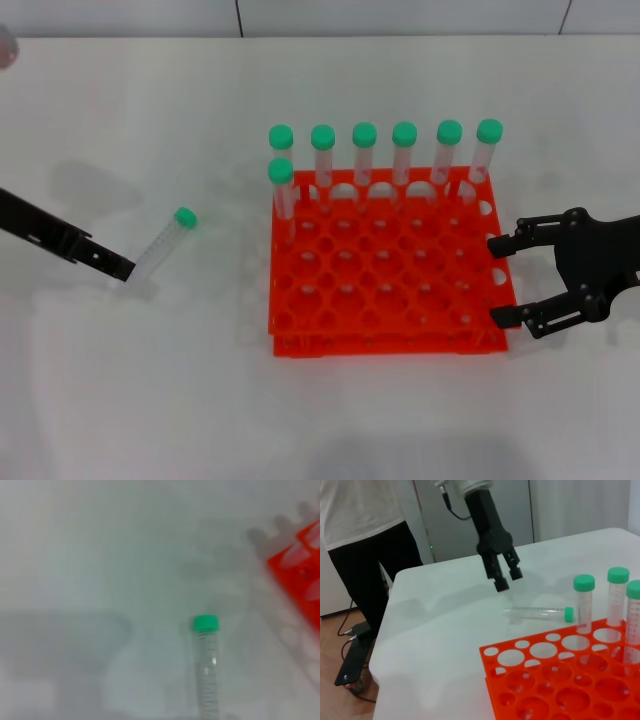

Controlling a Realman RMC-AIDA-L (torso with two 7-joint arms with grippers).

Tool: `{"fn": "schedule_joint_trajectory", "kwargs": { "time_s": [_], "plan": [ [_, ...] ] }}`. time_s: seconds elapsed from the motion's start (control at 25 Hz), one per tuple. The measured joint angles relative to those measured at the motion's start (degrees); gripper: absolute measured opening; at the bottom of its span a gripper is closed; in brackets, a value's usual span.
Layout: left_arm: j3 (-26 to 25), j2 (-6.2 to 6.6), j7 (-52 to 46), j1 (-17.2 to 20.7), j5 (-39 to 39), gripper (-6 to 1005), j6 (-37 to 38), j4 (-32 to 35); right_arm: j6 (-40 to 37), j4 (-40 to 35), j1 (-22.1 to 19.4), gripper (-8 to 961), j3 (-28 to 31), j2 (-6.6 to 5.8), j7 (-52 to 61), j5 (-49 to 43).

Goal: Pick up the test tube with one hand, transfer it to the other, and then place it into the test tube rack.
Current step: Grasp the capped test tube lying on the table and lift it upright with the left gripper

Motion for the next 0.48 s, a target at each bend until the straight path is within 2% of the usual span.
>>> {"fn": "schedule_joint_trajectory", "kwargs": {
  "time_s": [0.32,0.48],
  "plan": [
    [1.89,-0.79,0.22,-3.06,2.47,861,-5.70,-8.31,0.06,0.00,0.00,857,-0.01,0.07,0.00,0.00],
    [2.41,-1.47,-0.12,-3.47,2.78,859,-6.44,-9.18,0.24,0.00,0.00,857,-0.02,0.17,0.00,0.00]
  ]
}}
